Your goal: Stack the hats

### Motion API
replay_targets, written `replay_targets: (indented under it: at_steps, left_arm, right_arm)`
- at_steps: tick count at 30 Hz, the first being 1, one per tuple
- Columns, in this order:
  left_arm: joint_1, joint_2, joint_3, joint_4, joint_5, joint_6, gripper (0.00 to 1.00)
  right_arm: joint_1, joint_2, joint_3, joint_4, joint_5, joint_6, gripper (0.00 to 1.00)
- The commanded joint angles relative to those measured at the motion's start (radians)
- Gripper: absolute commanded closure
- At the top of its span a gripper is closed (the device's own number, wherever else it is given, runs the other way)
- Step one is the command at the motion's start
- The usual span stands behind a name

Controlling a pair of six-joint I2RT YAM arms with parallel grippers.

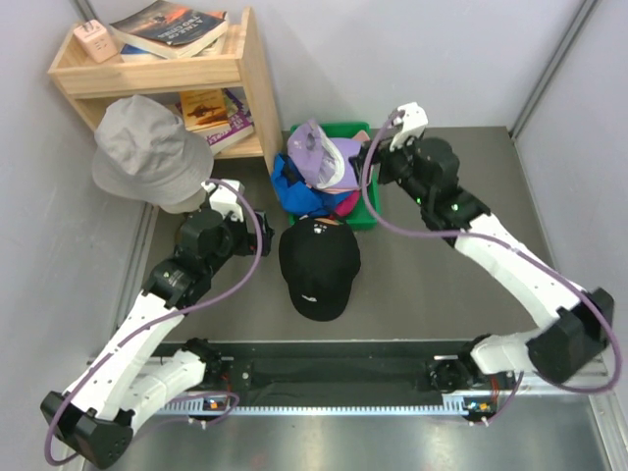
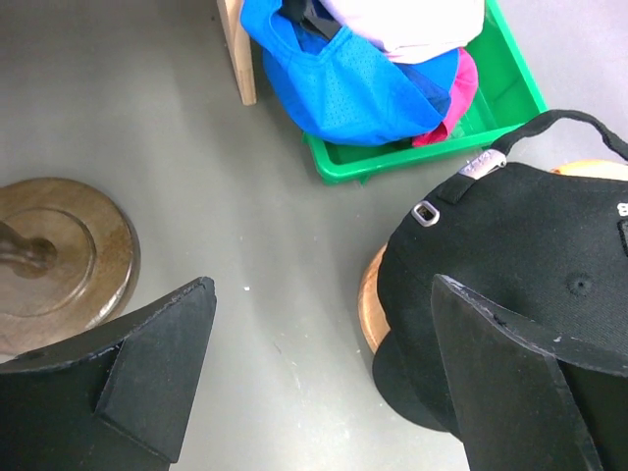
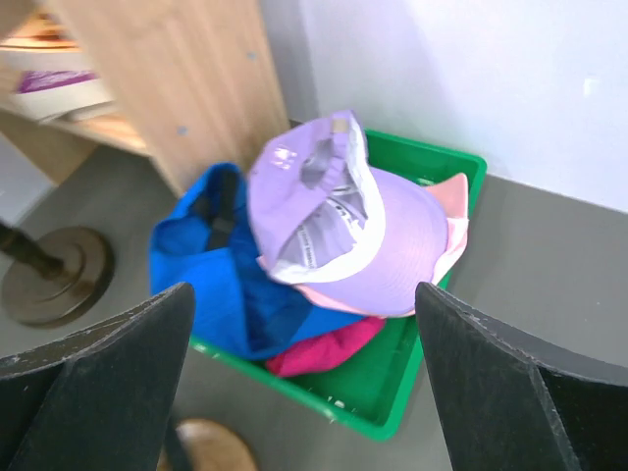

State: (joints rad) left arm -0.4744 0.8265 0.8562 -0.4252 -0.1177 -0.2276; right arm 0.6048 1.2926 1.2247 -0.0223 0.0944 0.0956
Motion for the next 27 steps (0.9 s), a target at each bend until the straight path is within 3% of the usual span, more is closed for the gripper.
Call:
replay_targets:
  at_steps: [1, 12, 19, 27]
  left_arm:
    - [-0.003, -0.027, -0.016, 0.077, -0.025, 0.046, 0.05]
    - [-0.001, -0.076, -0.074, 0.157, -0.068, 0.128, 0.05]
    - [0.0, -0.043, -0.078, 0.161, -0.111, 0.157, 0.05]
    - [0.01, 0.002, -0.071, 0.16, -0.122, 0.163, 0.05]
  right_arm:
    - [-0.118, 0.162, 0.117, 0.076, -0.189, 0.085, 0.08]
    - [-0.214, 0.614, 0.484, 0.025, -0.258, 0.079, 0.11]
    - [-0.238, 0.803, 0.654, -0.008, -0.344, 0.081, 0.11]
    - [-0.235, 0.942, 0.748, 0.154, -0.47, 0.15, 0.13]
